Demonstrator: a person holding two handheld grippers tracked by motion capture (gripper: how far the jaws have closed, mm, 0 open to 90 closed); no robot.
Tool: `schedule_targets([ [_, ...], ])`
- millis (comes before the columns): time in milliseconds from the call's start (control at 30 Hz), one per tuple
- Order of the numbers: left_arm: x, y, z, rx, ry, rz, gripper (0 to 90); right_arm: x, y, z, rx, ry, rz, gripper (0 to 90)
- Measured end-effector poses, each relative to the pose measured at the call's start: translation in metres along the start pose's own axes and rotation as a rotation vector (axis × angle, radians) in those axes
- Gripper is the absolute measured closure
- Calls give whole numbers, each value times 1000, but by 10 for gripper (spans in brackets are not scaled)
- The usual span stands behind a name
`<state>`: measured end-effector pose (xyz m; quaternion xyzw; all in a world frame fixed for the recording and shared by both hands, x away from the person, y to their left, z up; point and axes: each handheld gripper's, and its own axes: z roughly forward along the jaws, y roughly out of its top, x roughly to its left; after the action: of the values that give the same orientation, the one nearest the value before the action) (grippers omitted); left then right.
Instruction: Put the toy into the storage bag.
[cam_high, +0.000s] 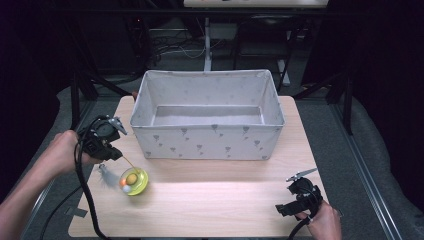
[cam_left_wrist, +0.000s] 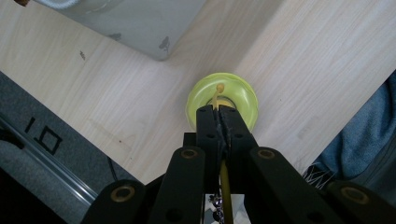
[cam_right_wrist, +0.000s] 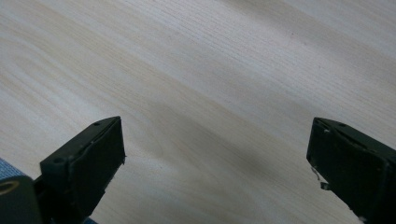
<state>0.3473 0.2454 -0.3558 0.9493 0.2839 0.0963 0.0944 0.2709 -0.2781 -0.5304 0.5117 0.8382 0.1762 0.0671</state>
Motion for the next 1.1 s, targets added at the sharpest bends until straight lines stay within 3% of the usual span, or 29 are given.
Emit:
schedule_targets([
  [500,4,10,-18,25,15,22,879,0,0,0,3,-5,-5,39],
  [1100,14,18,-39,51,31,7,879,0,0,0,10,-2,-6,39],
])
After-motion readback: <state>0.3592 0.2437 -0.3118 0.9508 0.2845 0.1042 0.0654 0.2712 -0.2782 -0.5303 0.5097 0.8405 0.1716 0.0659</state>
